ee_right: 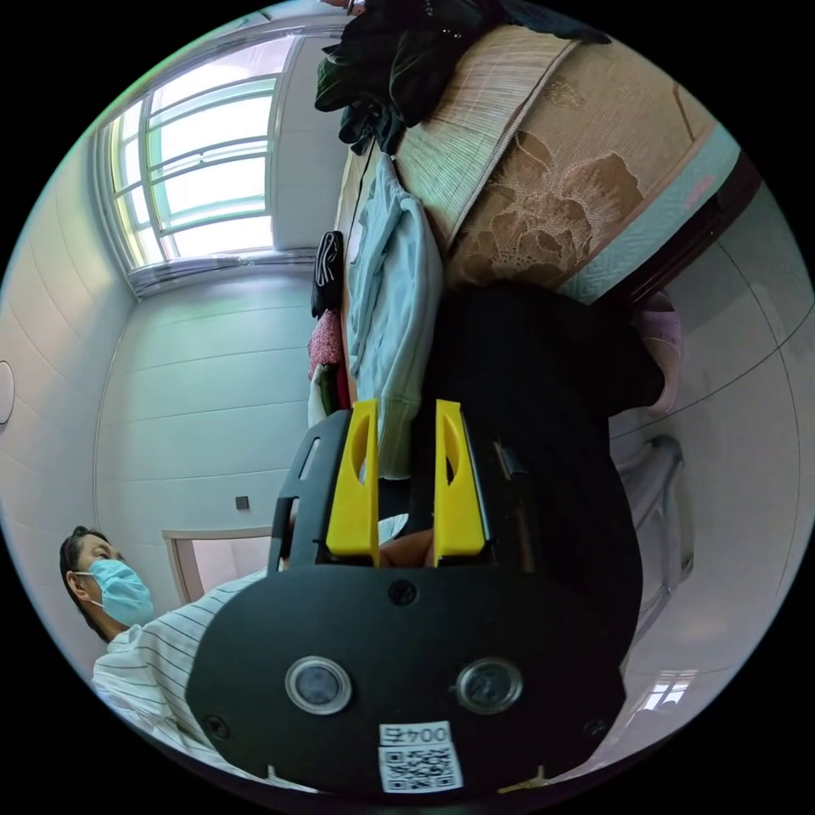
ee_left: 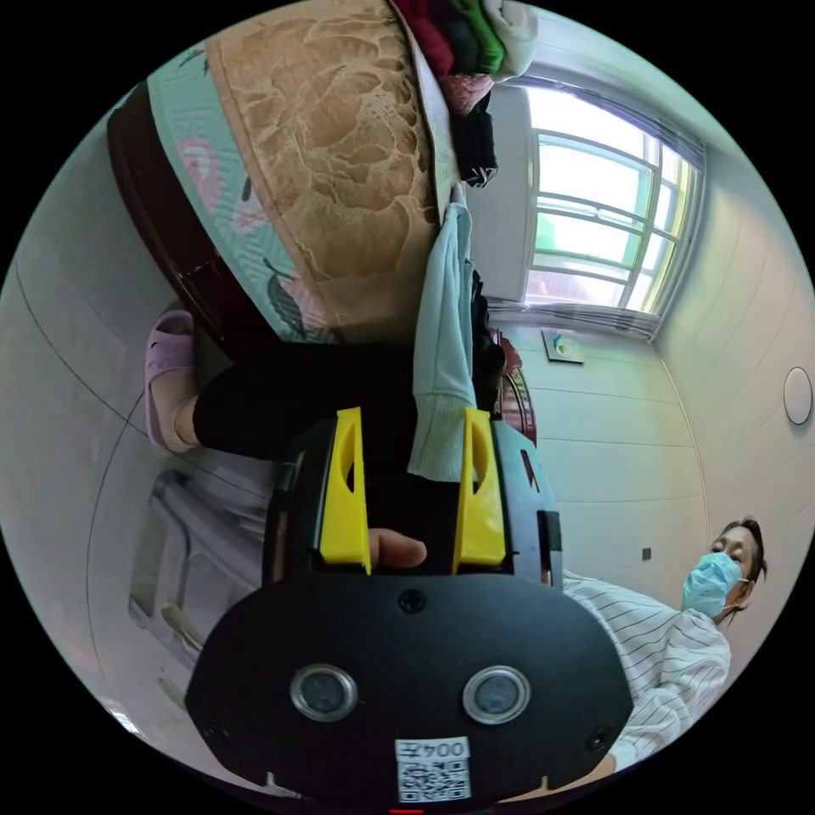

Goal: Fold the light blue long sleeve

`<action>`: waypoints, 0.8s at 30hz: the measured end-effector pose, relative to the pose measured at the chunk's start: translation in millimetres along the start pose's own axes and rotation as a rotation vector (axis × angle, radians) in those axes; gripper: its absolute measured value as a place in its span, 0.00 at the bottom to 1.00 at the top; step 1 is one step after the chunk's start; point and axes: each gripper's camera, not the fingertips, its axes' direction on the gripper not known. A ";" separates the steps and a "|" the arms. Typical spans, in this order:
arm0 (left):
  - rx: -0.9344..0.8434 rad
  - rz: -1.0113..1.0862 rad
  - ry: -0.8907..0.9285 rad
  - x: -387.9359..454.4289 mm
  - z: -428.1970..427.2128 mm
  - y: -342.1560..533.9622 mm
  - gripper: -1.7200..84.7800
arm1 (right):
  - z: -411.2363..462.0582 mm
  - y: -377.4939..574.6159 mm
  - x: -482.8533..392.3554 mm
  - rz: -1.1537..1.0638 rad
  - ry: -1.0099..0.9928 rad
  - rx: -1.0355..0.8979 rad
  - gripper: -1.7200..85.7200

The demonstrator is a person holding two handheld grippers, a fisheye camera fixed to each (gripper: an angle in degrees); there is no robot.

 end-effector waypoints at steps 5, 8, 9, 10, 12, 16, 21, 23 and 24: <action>-0.105 0.064 0.135 38.8 20.7 -6.6 0.22 | -7.4 3.5 1.5 0.007 -0.003 0.011 0.14; -0.158 0.130 0.116 66.8 25.4 -3.2 0.22 | -10.6 5.0 2.0 0.011 -0.011 0.010 0.14; -0.162 0.137 0.118 69.9 24.2 -1.6 0.22 | -11.1 5.3 2.1 0.012 -0.010 0.011 0.14; -0.167 0.130 0.150 71.8 21.7 2.4 0.22 | -11.2 5.9 2.2 0.011 -0.009 0.009 0.14; -0.165 0.122 0.209 73.7 17.5 9.6 0.22 | -9.6 6.7 2.2 0.012 -0.005 0.002 0.13; -0.149 0.163 0.249 94.5 13.3 28.8 0.18 | -3.5 8.9 -3.0 -0.003 -0.017 -0.021 0.13; -0.083 0.187 0.335 105.2 0.5 50.6 0.13 | -2.1 12.7 -8.5 -0.027 0.033 -0.033 0.13; -0.111 0.192 0.321 112.6 11.6 60.9 0.12 | -0.9 14.9 -8.1 -0.025 0.040 -0.039 0.13; -0.129 0.196 0.320 115.5 16.7 63.7 0.12 | -0.5 15.6 -8.4 -0.026 0.041 -0.039 0.13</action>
